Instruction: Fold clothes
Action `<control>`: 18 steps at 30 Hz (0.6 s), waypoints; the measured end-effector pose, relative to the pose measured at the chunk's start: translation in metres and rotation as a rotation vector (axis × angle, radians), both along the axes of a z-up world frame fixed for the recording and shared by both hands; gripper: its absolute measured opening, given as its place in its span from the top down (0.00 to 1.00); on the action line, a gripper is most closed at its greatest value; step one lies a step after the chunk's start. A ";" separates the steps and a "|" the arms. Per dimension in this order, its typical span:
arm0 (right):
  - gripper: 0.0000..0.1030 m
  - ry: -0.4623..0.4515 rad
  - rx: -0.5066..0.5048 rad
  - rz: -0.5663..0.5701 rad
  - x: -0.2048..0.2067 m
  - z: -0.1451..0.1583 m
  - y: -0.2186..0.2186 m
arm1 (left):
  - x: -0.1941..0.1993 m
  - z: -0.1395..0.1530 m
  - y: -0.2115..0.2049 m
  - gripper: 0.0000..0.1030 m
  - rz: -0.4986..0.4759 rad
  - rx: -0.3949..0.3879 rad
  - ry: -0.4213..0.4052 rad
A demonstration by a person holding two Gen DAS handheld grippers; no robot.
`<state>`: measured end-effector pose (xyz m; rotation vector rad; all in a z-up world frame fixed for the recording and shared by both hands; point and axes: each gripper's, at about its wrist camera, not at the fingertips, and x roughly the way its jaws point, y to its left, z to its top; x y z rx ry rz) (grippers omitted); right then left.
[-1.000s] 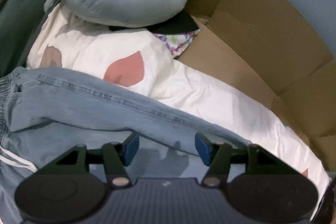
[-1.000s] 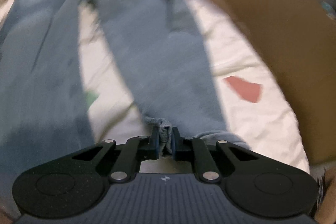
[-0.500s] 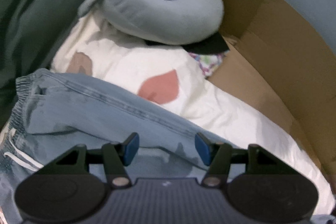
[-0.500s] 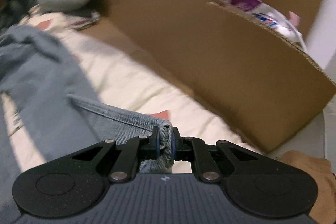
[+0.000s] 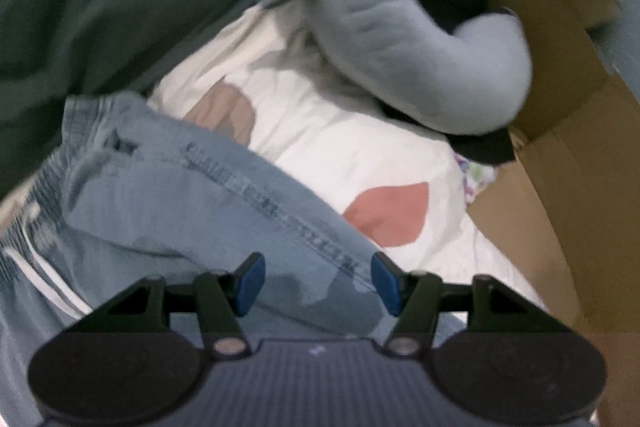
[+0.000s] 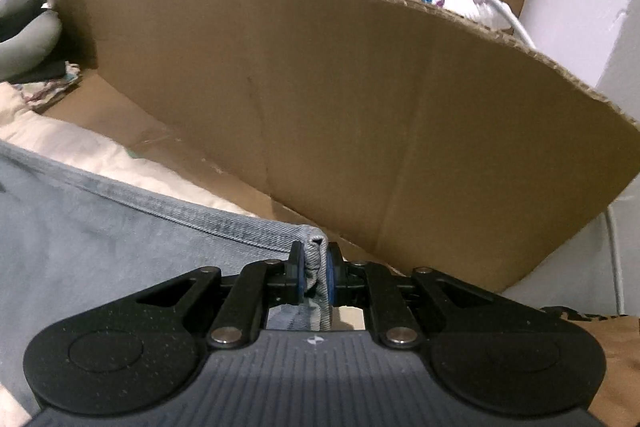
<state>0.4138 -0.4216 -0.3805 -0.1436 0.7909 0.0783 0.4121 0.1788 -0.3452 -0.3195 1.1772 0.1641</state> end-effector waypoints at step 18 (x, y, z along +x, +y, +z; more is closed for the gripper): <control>0.91 0.009 0.021 -0.059 0.018 -0.023 0.002 | 0.017 -0.061 0.047 0.46 0.267 -0.278 -0.033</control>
